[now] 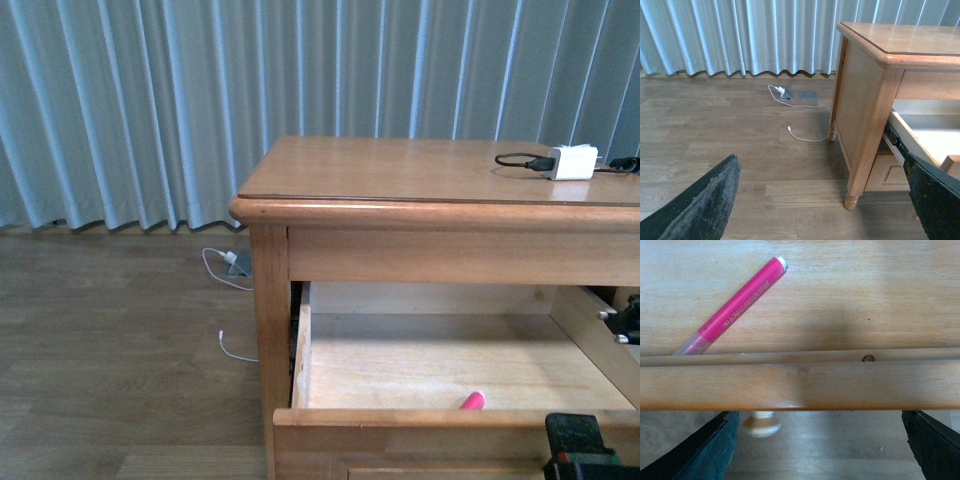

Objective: Place pink marker in drawer with both arms

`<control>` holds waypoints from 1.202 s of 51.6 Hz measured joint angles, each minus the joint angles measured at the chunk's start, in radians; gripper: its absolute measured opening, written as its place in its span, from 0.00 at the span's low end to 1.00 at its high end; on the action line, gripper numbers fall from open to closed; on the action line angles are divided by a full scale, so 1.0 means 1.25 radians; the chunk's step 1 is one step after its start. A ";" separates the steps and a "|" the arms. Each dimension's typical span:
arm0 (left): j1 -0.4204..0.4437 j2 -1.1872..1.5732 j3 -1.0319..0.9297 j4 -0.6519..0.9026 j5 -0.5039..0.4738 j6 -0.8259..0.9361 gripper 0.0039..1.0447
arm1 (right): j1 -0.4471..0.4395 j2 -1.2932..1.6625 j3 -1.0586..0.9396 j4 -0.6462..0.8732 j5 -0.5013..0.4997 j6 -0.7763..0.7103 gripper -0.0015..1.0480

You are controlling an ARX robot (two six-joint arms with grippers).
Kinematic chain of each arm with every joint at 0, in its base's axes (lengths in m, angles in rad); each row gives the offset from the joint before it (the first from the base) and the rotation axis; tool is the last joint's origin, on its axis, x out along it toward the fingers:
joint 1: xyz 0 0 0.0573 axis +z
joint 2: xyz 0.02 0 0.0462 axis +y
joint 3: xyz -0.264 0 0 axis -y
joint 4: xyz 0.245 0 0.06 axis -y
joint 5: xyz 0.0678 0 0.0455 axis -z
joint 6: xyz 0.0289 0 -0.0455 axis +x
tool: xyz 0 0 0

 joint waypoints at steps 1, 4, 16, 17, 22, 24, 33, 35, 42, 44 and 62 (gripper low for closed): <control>0.000 0.000 0.000 0.000 0.000 0.000 0.94 | -0.001 0.011 0.005 0.015 -0.003 0.004 0.92; 0.000 0.000 0.000 0.000 0.000 0.000 0.94 | -0.006 0.046 0.029 0.059 -0.010 0.009 0.92; 0.000 0.000 0.000 0.000 0.000 0.000 0.94 | -0.021 0.155 0.107 0.210 -0.032 0.008 0.92; 0.000 0.000 0.000 0.000 0.000 0.000 0.94 | -0.021 0.167 0.114 0.222 -0.033 0.008 0.92; 0.000 0.000 0.000 0.000 0.000 0.000 0.94 | -0.022 0.214 0.139 0.276 -0.031 0.000 0.92; 0.000 0.000 0.000 0.000 0.000 0.000 0.94 | -0.022 0.237 0.146 0.314 -0.023 -0.007 0.92; 0.000 0.000 0.000 0.000 0.000 0.000 0.94 | -0.023 0.324 0.190 0.431 -0.009 -0.023 0.92; 0.000 0.000 0.000 0.000 0.000 0.000 0.94 | -0.023 0.338 0.201 0.446 -0.007 -0.026 0.92; 0.000 0.000 0.000 0.000 0.000 0.000 0.94 | -0.023 0.385 0.236 0.491 0.002 -0.029 0.92; 0.000 0.000 0.000 0.000 0.000 0.000 0.94 | -0.023 0.398 0.248 0.501 0.005 -0.031 0.92; 0.000 0.000 0.000 0.000 0.000 0.000 0.94 | -0.023 0.443 0.274 0.551 0.027 -0.052 0.92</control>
